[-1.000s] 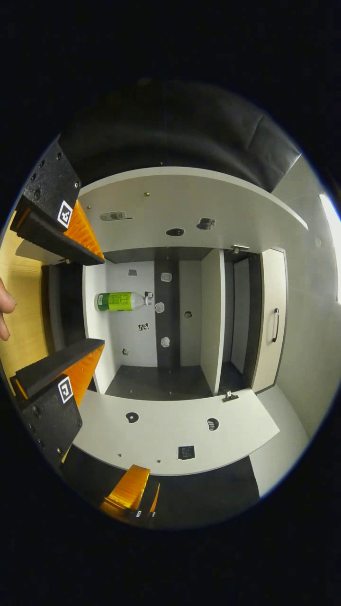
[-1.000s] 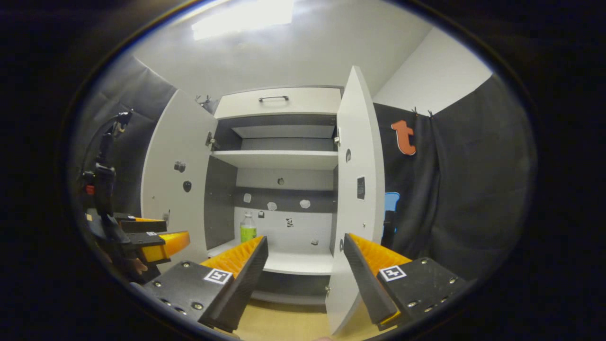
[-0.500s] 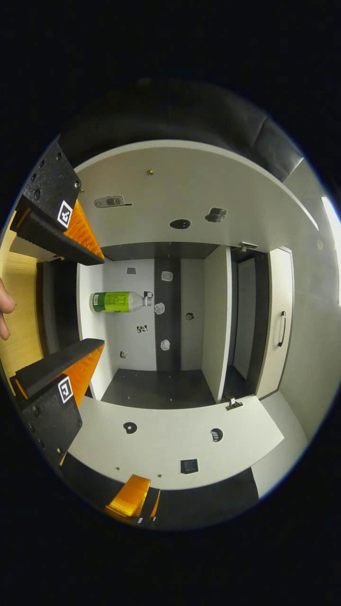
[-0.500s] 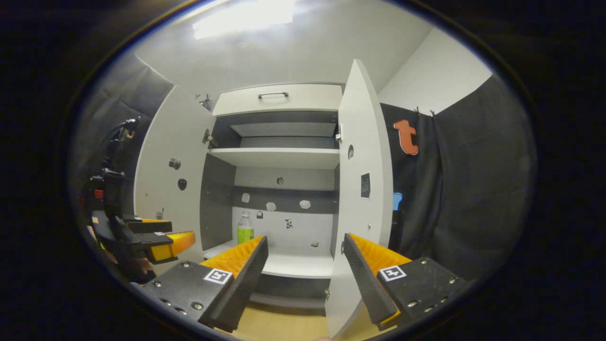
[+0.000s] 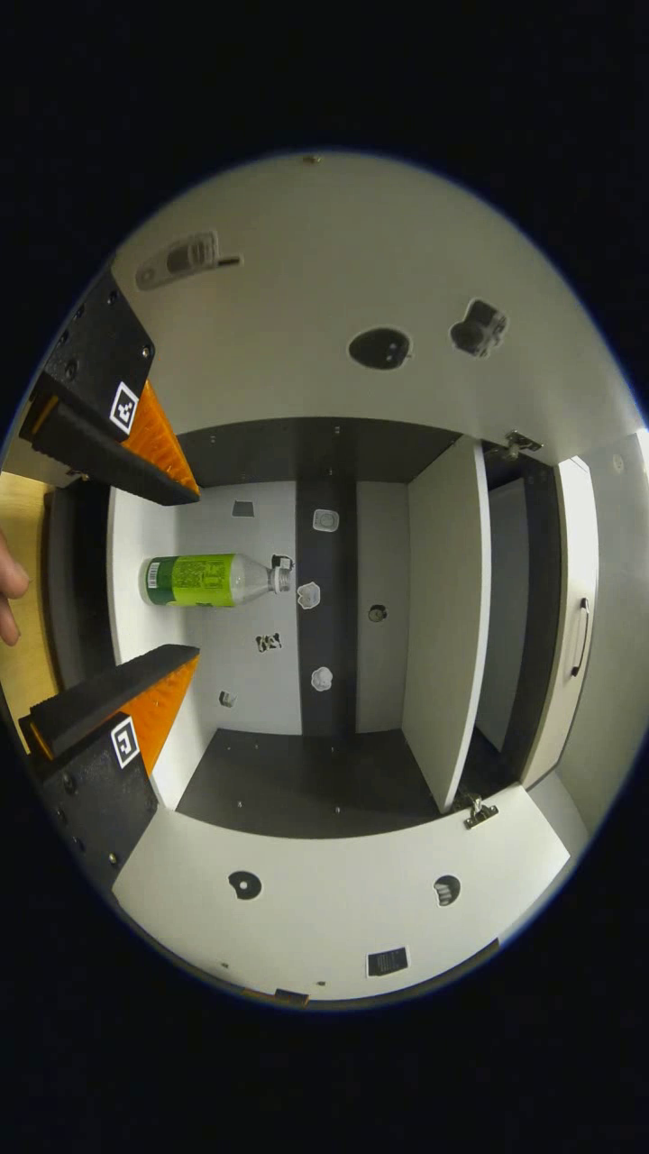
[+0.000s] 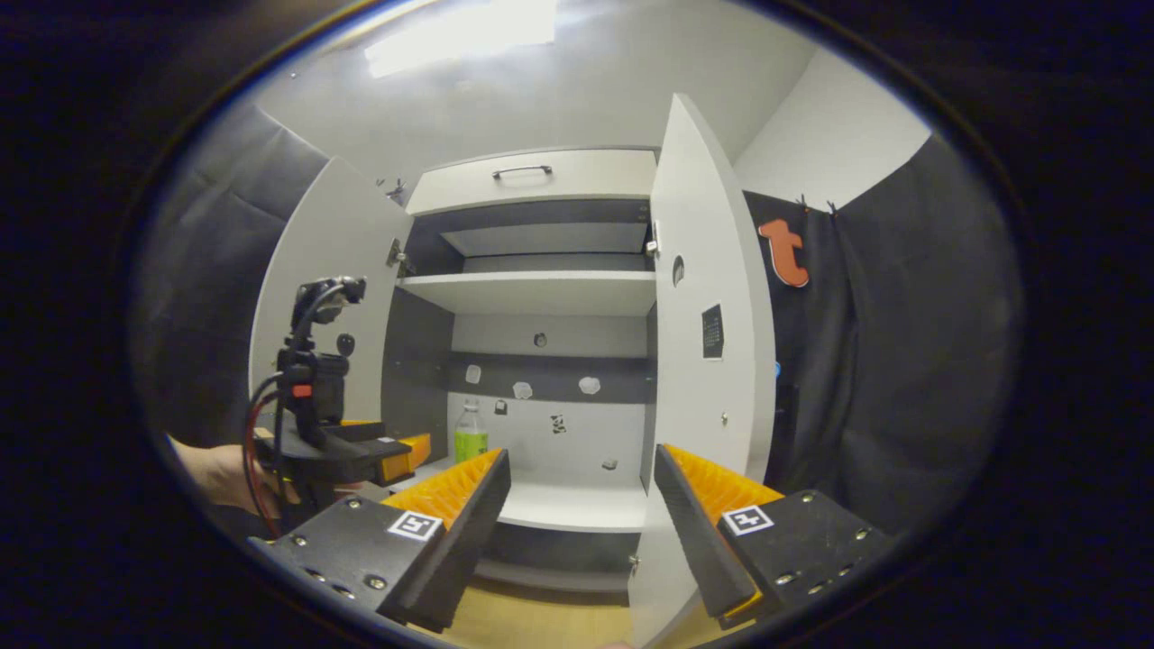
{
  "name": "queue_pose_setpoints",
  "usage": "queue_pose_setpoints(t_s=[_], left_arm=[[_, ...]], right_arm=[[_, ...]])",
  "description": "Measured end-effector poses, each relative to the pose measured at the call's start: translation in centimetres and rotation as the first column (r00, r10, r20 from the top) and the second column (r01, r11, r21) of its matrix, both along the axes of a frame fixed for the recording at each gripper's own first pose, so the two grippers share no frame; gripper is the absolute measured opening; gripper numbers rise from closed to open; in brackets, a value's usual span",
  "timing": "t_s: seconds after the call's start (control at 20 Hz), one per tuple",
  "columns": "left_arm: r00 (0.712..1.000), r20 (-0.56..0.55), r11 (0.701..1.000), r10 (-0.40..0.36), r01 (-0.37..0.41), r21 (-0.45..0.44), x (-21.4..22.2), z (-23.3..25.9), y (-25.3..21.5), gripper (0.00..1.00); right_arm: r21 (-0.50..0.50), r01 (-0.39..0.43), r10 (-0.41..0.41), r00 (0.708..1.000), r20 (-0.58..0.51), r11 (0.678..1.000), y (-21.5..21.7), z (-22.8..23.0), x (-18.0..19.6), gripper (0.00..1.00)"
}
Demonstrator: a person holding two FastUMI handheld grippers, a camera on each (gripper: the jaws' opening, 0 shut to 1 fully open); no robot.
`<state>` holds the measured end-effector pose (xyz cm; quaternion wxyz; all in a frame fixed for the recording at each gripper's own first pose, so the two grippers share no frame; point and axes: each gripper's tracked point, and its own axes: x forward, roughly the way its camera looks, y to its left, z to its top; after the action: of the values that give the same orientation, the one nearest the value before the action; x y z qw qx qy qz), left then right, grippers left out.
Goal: Grasp the bottle in the cabinet with the left hand and place it on the coaster, then close the right door with the right hand and the left door with the left hand.
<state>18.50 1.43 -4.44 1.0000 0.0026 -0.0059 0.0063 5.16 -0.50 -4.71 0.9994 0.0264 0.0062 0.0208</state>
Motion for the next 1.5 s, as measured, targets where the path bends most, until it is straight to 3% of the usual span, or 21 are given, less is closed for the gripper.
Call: queue_pose_setpoints(t_s=[0.05,0.1,0.15,0.4,0.65,0.85,0.95,1.0,1.05,1.1,1.5], left_arm=[[1.000,0.000,1.000,-0.005,0.005,-0.004,1.3,-0.3,-0.2,0.98],[1.000,-0.002,1.000,-0.010,0.010,-0.009,2.6,-0.7,-0.4,0.98],[1.000,-0.002,1.000,-0.016,0.016,-0.013,3.9,-1.0,-0.6,0.98],[1.000,-0.007,1.000,-0.004,0.004,0.005,9.4,-2.8,-0.7,0.98],[0.999,-0.037,1.000,0.008,-0.009,-0.026,12.9,-4.1,-0.2,0.98],[0.999,-0.018,0.999,0.041,-0.040,0.008,15.6,-3.9,0.9,0.98],[0.999,-0.025,0.999,0.023,-0.022,0.033,16.7,-4.2,0.5,0.98],[0.999,-0.043,0.998,0.032,-0.030,0.062,16.9,-4.5,0.7,0.96],[0.997,-0.049,0.995,0.053,-0.049,0.081,16.7,-4.4,1.0,0.82],[0.998,-0.046,0.995,0.047,-0.042,0.087,16.1,-4.2,0.8,0.80],[0.999,-0.019,0.999,-0.037,0.037,0.020,7.9,-0.9,-1.5,0.80]], right_arm=[[-0.007,0.009,-0.009,1.000,-0.005,1.000,-0.3,-0.2,-0.1,0.97],[-0.018,0.017,-0.017,1.000,-0.008,1.000,-0.6,-0.3,-0.3,0.94],[-0.031,0.023,-0.023,1.000,-0.009,0.999,-0.7,-0.4,-0.4,0.97],[-0.055,-0.003,0.003,1.000,-0.010,0.998,0.1,-0.6,-1.6,0.94],[-0.027,0.041,-0.042,0.998,-0.045,0.999,-0.9,-1.6,-2.3,0.97],[-0.026,0.072,-0.073,0.996,-0.056,0.997,-1.9,-1.8,-3.3,0.94],[-0.040,0.081,-0.084,0.995,-0.058,0.996,-2.2,-1.7,-4.0,0.97],[-0.042,0.083,-0.085,0.995,-0.058,0.996,-2.3,-1.7,-4.3,0.94],[-0.043,0.084,-0.086,0.995,-0.057,0.996,-2.4,-1.6,-4.6,0.94],[-0.045,0.085,-0.088,0.995,-0.055,0.995,-2.4,-1.5,-4.9,0.94],[-0.020,0.069,-0.070,0.997,-0.018,0.997,-2.5,-0.1,-8.3,0.94]])
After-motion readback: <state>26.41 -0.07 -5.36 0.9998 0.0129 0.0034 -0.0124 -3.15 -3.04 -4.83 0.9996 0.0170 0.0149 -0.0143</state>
